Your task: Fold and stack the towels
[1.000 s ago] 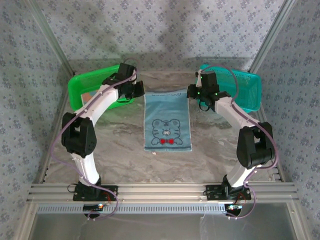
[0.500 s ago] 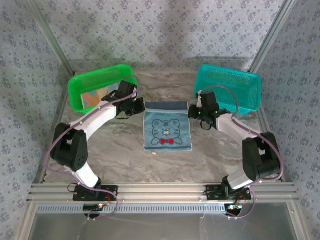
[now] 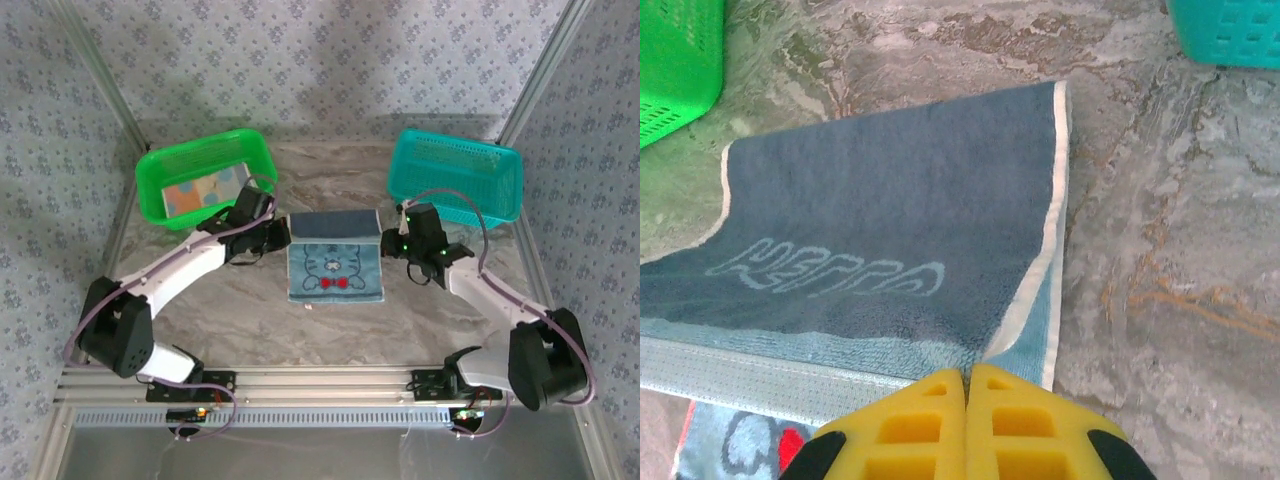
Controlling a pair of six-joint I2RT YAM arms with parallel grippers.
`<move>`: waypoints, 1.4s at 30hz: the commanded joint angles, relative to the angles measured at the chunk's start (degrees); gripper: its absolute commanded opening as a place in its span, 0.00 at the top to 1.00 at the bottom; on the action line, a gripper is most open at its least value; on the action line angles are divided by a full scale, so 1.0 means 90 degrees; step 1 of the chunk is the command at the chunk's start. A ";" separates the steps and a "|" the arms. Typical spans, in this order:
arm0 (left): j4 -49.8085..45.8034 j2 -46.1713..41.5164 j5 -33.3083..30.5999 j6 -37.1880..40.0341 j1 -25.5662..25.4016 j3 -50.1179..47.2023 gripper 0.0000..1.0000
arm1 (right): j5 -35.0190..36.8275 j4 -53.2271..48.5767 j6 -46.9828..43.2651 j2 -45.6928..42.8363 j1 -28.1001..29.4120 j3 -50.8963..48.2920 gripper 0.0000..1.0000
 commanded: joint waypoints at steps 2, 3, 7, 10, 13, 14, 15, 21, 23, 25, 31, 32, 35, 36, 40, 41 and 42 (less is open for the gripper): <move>0.0014 -0.0552 -0.0356 -0.0255 -0.0175 -0.0338 1.00 | 0.0359 -0.0298 0.0222 -0.0552 0.0197 -0.0309 1.00; -0.0006 -0.0671 -0.0414 -0.0285 -0.0223 -0.0421 1.00 | 0.0391 -0.0320 0.0252 -0.0657 0.0247 -0.0378 1.00; 0.0052 -0.1040 -0.0505 -0.0467 -0.0354 -0.0792 1.00 | 0.0511 -0.0414 0.0360 -0.0967 0.0446 -0.0612 1.00; -0.0013 -0.1160 -0.0572 -0.0508 -0.0467 -0.0975 1.00 | 0.0633 -0.0509 0.0448 -0.1108 0.0597 -0.0756 1.00; -0.0002 -0.1277 -0.0605 -0.0600 -0.0562 -0.1181 1.00 | 0.0807 -0.0515 0.0525 -0.1260 0.0775 -0.0967 1.00; -0.0010 -0.1310 -0.0630 -0.0649 -0.0589 -0.1231 1.00 | 0.0820 -0.0533 0.0574 -0.1299 0.0796 -0.1021 1.00; -0.0002 -0.1346 -0.0646 -0.0678 -0.0609 -0.1276 1.00 | 0.0820 -0.0543 0.0604 -0.1333 0.0827 -0.1069 1.00; 0.0026 -0.1484 -0.0796 -0.0898 -0.0839 -0.1486 1.00 | 0.0922 -0.0629 0.0724 -0.1500 0.0981 -0.1313 1.00; 0.0047 -0.1498 -0.0823 -0.0990 -0.0925 -0.1566 1.00 | 0.0874 -0.0651 0.0765 -0.1483 0.1002 -0.1373 1.00; 0.0085 -0.1539 -0.0896 -0.1091 -0.1023 -0.1652 1.00 | 0.0881 -0.0690 0.0810 -0.1479 0.1031 -0.1424 1.00; 0.0205 -0.1596 -0.1053 -0.1343 -0.1312 -0.1890 1.00 | 0.0967 -0.0777 0.0936 -0.1635 0.1143 -0.1618 1.00; 0.0200 -0.1605 -0.1077 -0.1379 -0.1341 -0.1929 1.00 | 0.0978 -0.0781 0.0956 -0.1655 0.1153 -0.1656 1.00; 0.0222 -0.1645 -0.1090 -0.1441 -0.1401 -0.2056 1.00 | 0.0939 -0.0792 0.1010 -0.1700 0.1187 -0.1734 1.00; 0.0235 -0.1661 -0.1098 -0.1451 -0.1411 -0.2092 1.00 | 0.0967 -0.0806 0.1023 -0.1710 0.1223 -0.1758 1.00; 0.0303 -0.1665 -0.1141 -0.1517 -0.1442 -0.2203 1.00 | 0.1055 -0.0812 0.1039 -0.1725 0.1289 -0.1836 1.00; 0.0324 -0.1656 -0.1139 -0.1529 -0.1450 -0.2231 1.00 | 0.1057 -0.0793 0.1047 -0.1717 0.1289 -0.1854 1.00; 0.0350 -0.1640 -0.1134 -0.1536 -0.1442 -0.2249 1.00 | 0.1066 -0.0783 0.1050 -0.1715 0.1289 -0.1861 1.00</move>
